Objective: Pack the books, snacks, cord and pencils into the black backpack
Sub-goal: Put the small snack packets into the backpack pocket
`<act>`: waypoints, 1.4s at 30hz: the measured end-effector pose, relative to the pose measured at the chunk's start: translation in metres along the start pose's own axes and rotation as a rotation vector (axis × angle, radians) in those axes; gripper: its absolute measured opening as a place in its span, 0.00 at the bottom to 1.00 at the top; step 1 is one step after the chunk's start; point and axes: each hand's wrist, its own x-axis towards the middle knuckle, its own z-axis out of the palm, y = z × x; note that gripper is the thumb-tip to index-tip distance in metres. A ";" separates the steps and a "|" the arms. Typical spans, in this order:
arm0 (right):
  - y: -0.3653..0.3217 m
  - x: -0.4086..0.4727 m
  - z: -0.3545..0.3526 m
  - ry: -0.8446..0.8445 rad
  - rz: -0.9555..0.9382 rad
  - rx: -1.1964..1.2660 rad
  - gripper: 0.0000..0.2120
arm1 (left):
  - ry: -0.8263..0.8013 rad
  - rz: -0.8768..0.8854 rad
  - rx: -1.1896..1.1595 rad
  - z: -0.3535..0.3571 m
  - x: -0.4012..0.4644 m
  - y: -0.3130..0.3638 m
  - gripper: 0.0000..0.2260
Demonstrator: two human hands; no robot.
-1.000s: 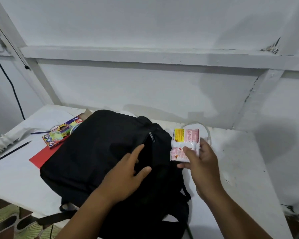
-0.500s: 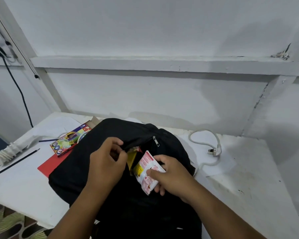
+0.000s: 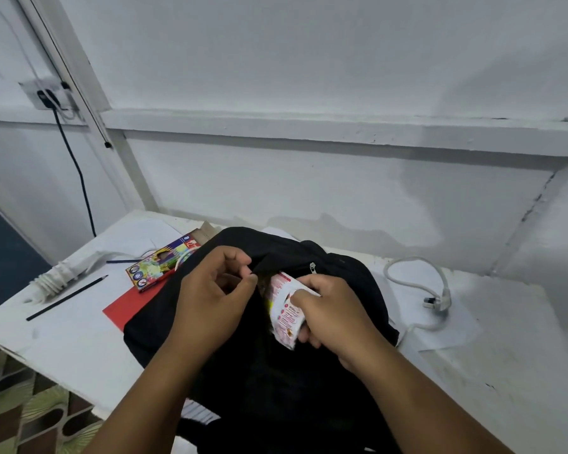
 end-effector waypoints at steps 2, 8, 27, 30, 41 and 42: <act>0.004 0.005 0.009 -0.047 0.041 0.181 0.10 | -0.015 -0.014 -0.059 0.000 -0.001 -0.001 0.12; 0.018 0.022 0.035 0.027 0.171 0.688 0.14 | -0.027 -0.012 -0.098 0.000 -0.004 0.000 0.13; 0.103 -0.052 -0.064 0.466 0.131 -0.133 0.36 | -0.205 0.152 0.357 0.053 -0.089 -0.028 0.20; 0.110 -0.053 -0.071 0.272 0.281 -0.043 0.37 | -0.269 0.088 0.415 0.059 -0.105 -0.024 0.33; -0.012 0.008 -0.029 -0.063 0.261 0.617 0.13 | -0.149 -0.053 0.516 0.059 -0.126 0.030 0.67; -0.023 0.014 -0.022 -0.084 0.259 0.640 0.15 | -0.032 -0.034 0.482 0.054 -0.117 0.029 0.63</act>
